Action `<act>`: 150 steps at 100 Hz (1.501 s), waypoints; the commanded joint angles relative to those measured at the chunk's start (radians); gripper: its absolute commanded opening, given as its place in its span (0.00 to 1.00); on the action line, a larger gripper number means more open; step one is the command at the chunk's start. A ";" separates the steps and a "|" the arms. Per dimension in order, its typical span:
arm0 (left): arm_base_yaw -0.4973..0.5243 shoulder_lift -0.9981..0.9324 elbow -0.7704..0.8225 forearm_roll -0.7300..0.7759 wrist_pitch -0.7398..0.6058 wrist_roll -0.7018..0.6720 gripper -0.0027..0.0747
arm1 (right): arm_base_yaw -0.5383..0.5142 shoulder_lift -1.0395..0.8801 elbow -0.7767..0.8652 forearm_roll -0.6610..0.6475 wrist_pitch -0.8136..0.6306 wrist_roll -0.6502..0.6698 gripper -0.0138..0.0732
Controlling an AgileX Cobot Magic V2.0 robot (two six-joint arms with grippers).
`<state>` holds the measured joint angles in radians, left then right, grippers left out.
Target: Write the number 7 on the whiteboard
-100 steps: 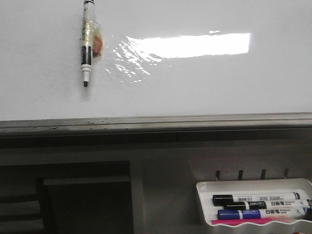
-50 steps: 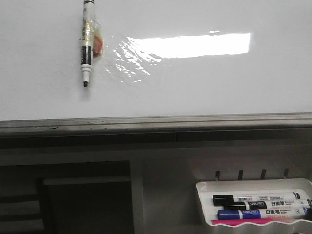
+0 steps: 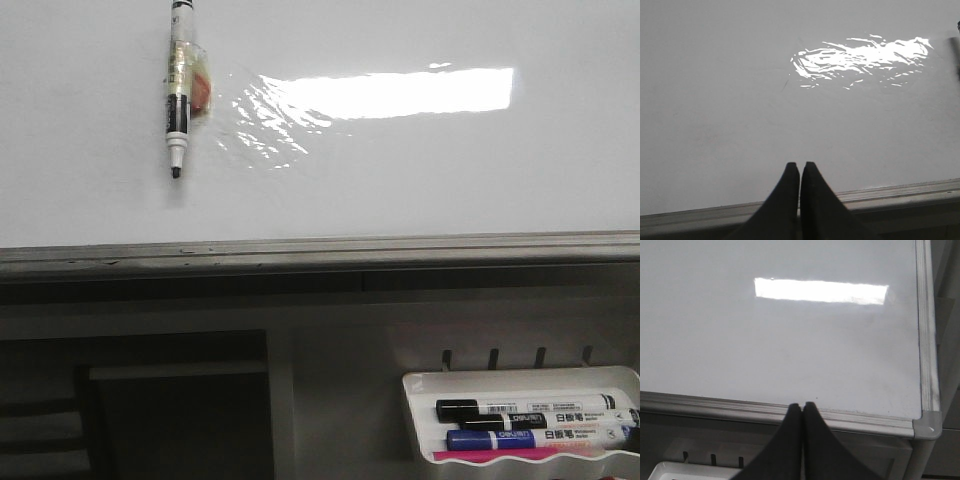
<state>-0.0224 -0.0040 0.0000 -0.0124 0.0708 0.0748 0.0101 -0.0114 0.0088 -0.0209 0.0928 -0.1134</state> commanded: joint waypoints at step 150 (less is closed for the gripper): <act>0.001 0.098 -0.247 -0.540 0.158 0.000 0.01 | -0.005 0.164 -0.200 0.552 0.219 0.000 0.09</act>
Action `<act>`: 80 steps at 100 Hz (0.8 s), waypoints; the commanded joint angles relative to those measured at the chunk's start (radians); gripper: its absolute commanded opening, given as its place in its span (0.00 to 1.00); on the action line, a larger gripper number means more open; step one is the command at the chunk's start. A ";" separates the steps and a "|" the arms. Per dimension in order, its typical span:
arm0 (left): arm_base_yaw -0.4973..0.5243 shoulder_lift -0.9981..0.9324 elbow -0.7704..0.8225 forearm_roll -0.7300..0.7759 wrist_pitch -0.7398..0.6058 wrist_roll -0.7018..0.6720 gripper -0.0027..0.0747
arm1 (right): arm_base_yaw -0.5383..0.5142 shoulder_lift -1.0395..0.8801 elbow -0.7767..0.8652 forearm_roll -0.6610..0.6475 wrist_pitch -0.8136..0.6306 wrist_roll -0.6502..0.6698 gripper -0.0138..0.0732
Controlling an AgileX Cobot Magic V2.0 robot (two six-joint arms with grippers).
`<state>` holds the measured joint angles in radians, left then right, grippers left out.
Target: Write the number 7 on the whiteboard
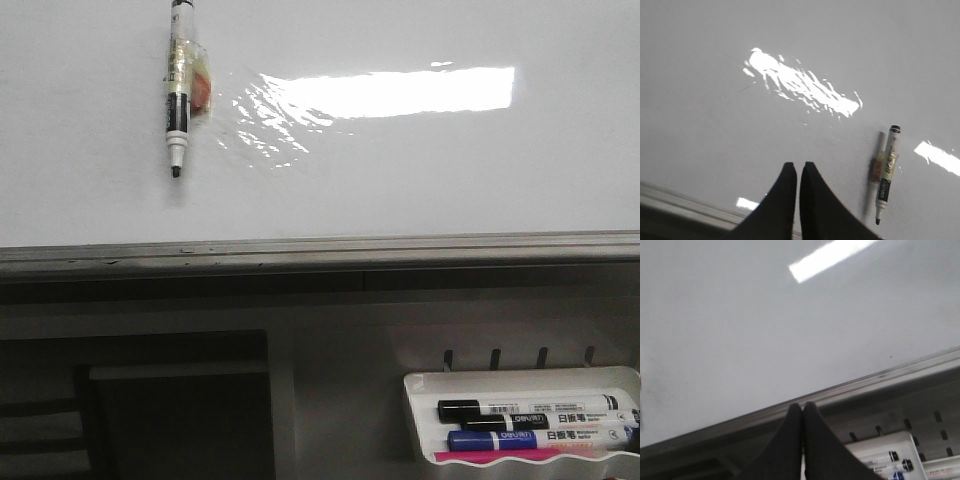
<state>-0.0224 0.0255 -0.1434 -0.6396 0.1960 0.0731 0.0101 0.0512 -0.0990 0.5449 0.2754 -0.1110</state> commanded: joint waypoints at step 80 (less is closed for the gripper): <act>-0.108 0.559 -0.392 -0.040 0.162 0.231 0.63 | -0.005 0.569 -0.446 -0.090 0.295 -0.060 0.62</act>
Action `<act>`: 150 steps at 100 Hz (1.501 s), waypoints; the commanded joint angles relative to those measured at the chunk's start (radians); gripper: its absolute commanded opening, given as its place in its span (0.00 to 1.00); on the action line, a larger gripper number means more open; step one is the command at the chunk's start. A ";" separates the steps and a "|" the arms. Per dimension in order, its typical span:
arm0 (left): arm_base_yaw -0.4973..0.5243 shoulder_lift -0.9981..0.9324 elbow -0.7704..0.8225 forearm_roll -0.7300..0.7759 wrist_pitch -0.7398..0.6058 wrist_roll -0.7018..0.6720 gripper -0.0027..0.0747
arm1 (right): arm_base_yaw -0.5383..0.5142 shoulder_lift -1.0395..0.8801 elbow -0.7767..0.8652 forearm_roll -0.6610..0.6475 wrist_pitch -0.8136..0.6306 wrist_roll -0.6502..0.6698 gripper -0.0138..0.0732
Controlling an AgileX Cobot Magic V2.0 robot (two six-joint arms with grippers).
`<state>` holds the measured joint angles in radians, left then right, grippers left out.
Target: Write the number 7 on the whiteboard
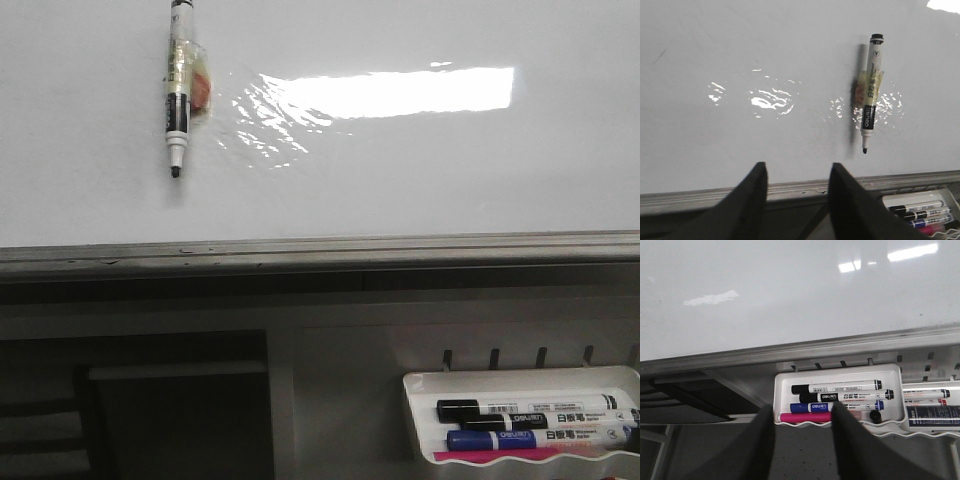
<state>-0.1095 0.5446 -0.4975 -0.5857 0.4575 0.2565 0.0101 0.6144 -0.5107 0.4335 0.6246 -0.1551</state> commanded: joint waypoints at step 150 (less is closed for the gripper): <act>-0.466 0.854 -0.335 -0.326 -0.544 0.351 0.28 | -0.005 0.006 -0.034 0.066 -0.083 -0.040 0.64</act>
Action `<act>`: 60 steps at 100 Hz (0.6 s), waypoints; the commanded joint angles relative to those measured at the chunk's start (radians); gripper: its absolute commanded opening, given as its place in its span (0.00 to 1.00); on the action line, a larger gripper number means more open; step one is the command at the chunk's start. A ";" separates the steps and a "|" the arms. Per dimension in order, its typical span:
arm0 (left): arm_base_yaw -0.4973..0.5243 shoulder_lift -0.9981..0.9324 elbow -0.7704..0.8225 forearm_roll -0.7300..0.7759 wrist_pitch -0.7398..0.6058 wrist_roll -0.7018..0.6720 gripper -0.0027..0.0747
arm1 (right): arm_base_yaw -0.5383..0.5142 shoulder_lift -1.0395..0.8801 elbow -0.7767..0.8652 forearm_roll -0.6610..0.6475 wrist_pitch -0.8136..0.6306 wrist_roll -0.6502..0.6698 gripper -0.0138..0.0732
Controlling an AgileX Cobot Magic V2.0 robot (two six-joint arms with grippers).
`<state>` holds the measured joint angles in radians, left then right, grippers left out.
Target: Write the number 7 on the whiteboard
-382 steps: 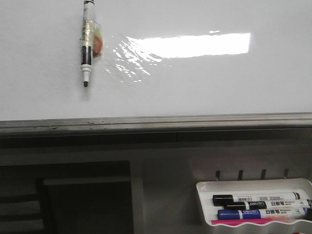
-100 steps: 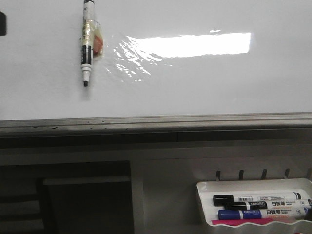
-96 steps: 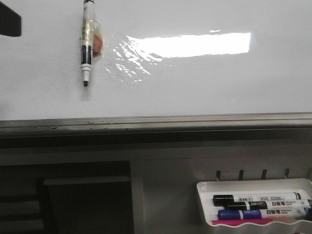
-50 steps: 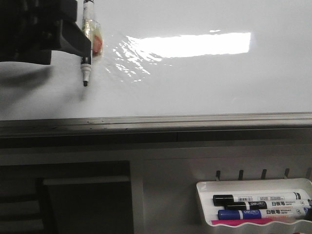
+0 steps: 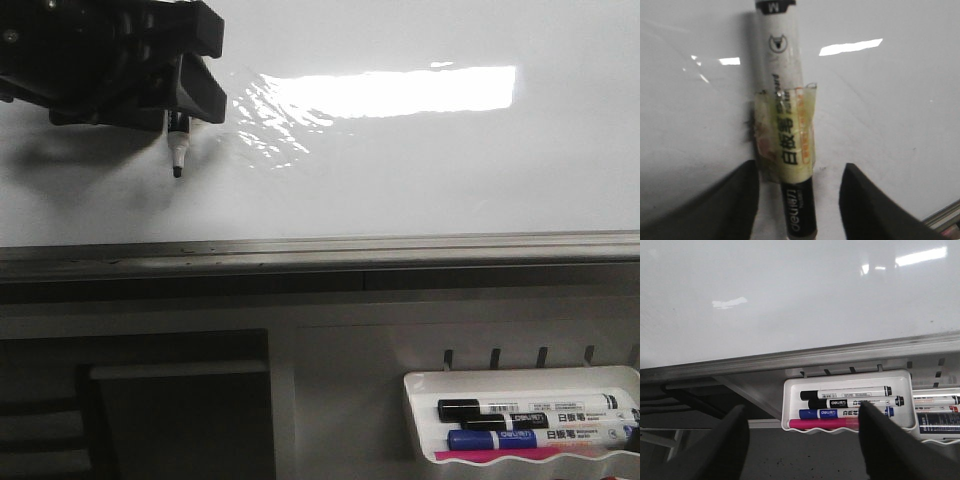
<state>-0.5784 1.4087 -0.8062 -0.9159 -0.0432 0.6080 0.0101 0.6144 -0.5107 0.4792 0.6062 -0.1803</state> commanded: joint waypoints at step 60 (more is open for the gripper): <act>-0.081 -0.144 -0.026 0.304 0.196 0.016 0.01 | -0.005 0.083 -0.036 0.468 0.079 -0.435 0.64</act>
<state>-0.6265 1.3163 -0.8044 -0.6817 0.1260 0.6205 0.0101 0.6573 -0.5107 0.7515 0.6755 -0.4550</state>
